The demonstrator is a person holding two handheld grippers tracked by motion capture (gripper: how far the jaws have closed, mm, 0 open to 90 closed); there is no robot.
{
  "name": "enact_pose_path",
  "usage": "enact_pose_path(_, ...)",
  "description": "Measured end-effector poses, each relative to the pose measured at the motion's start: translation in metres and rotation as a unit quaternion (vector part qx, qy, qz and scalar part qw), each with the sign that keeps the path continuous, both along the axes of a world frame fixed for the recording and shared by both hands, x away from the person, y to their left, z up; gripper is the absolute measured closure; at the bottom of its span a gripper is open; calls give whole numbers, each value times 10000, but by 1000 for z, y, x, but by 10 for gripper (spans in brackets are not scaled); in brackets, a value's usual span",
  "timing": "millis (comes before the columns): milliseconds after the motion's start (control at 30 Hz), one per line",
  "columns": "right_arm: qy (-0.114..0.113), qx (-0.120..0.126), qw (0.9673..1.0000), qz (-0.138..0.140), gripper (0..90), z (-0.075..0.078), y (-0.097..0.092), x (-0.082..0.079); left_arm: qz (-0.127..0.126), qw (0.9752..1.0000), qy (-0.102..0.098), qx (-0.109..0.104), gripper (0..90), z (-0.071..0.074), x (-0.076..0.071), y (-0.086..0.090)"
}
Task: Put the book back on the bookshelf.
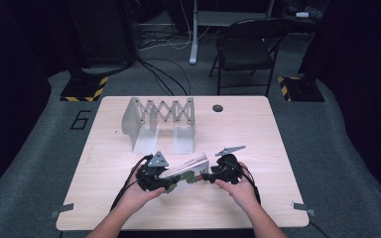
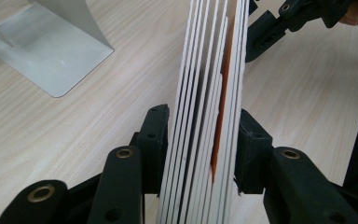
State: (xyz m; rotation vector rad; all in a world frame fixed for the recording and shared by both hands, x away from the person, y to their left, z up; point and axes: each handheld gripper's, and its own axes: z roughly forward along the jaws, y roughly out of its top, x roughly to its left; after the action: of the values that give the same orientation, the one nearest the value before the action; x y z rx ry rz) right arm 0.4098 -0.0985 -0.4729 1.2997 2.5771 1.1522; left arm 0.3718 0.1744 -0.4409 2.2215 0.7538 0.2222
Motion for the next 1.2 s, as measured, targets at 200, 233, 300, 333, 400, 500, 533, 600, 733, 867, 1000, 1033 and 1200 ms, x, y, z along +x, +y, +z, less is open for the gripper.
enact_pose_path(200, 2, -3, 10000, -19, 447, 0, -1, 0, -35, 10000, -10, -14, 647, 0, -1, 0)
enact_pose_path(233, 0, -1, 10000, -24, 447, 0, -1, 0, -50, 10000, -17, -7, 654, 0, -1, 0)
enact_pose_path(300, 10, 18, 10000, -37, 447, 0, -1, 0, -63, 10000, 0, -16, 660, 0, -2, -1)
enact_pose_path(333, -11, 10, 10000, -32, 447, 0, -1, 1, -71, 10000, -10, -10, 662, 0, -2, -1)
enact_pose_path(400, -4, 25, 10000, -29, 446, 0, -2, 0, -111, 9999, 20, -20, 668, 0, -3, -1)
enact_pose_path(500, 3, 5, 10000, -9, 446, 0, -2, 1, -149, 9999, -10, 4, 678, 0, -3, -1)
enact_pose_path(533, -15, 21, 10000, -17, 445, 0, -2, 1, -161, 9999, -26, -1, 682, 0, -3, -1)
enact_pose_path(600, -15, 21, 10000, -21, 445, 0, -2, 1, -187, 9998, -13, -6, 689, 0, -4, -1)
enact_pose_path(733, -15, 21, 10000, -24, 445, 0, -2, 1, -266, 9996, -93, 63, 702, 1, -6, -1)
enact_pose_path(867, -30, 16, 10000, -20, 445, 0, -3, 1, -330, 9994, -84, 60, 725, 1, -8, -2)
enact_pose_path(1000, -18, 25, 10000, -23, 445, 0, -3, 1, -352, 9993, -130, 82, 730, 1, -9, -2)
enact_pose_path(1033, -15, 21, 10000, -24, 445, 0, -3, 1, -357, 9992, -132, 82, 730, 1, -9, -2)
enact_pose_path(1200, -15, 13, 10000, -26, 445, -1, -3, 1, -337, 9994, -99, 59, 750, 0, -10, -2)
